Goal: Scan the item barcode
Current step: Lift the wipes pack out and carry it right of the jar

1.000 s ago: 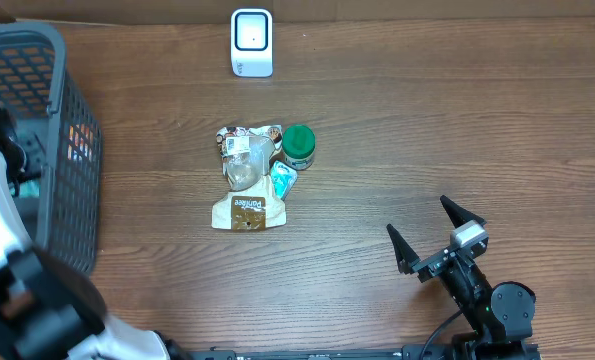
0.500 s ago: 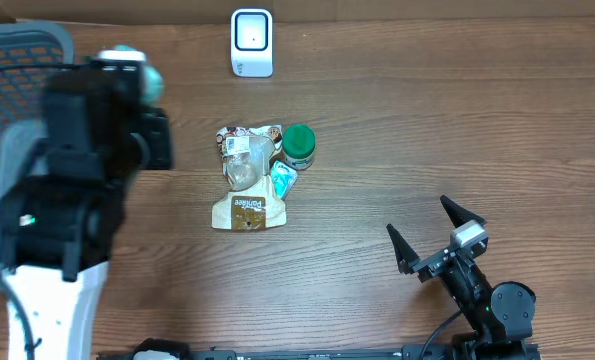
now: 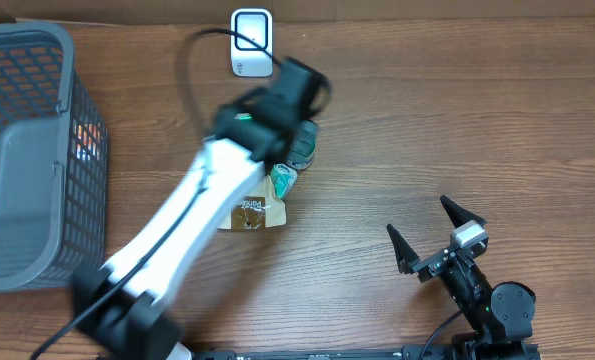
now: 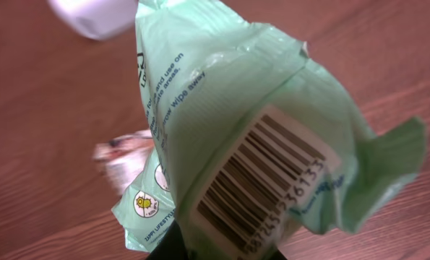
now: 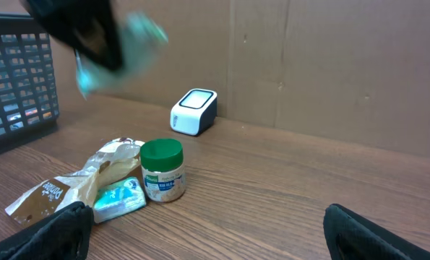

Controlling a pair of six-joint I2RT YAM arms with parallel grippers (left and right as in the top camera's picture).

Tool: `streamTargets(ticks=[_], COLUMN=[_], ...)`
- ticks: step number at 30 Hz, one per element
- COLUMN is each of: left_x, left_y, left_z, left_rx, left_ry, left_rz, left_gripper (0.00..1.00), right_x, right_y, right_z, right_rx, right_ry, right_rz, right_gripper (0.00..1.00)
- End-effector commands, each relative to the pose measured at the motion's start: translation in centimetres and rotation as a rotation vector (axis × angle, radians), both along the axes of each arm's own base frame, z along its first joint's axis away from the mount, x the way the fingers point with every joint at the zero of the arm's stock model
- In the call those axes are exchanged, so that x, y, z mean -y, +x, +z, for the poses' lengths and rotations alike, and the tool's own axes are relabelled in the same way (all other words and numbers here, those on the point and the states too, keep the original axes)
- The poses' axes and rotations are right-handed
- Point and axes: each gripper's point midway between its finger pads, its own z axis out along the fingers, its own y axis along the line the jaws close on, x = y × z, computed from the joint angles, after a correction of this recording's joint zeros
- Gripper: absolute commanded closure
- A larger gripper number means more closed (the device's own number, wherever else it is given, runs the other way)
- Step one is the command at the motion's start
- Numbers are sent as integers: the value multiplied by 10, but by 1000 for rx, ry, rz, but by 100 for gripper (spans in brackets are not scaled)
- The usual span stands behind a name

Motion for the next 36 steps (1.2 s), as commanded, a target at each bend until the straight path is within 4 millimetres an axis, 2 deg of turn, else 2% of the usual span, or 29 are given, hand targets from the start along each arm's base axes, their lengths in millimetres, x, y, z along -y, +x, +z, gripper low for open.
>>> streamTargets(ticks=[1,4,7,14,19,21,22,26,27,28,29,32,36], left_x=[30,51,66,82,88,90,91,93,94,95,96,95,85], left_y=[-4,-15,-26,-37,-40,-42,-42,-40,-39,-37,-35,-24,-7], left_z=[-35,-56,-66,-70,-88,-98,-101,-110,-109,-106,-103,-84,-39], left_rx=[-45,-81,-91,-95,-137,-162,-170,-177,-173,-162,-153,-122,-88], left_ry=[39,72,94,97,101,103,103,107,103,97,91,62,22], left_rz=[-26,-78,-115,-160,-174,-180,-183,-182,-181,-181,-179,-162,-121], left_gripper=[96,96,96,95,96,92,87,56,41,16,0,1,0], right_x=[-1,-1,-1,-1,-1,-1,-1,-1,-1,-1,-1,-1,-1], right_y=[-1,-1,-1,-1,-1,-1,-1,-1,-1,-1,-1,-1,-1], right_z=[-2,-2,-2,-2,-2,-2,-2,-2,-2,-2,-2,-2,-2], right_rx=[1,1,1,1,1,1,1,1,1,1,1,1,1], right_ry=[3,3,3,3,3,3,3,3,3,3,3,3,3], right_rz=[6,6,6,6,6,6,6,6,6,6,6,6,6], right_gripper=[0,0,0,0,0,0,0,0,0,0,0,0,0])
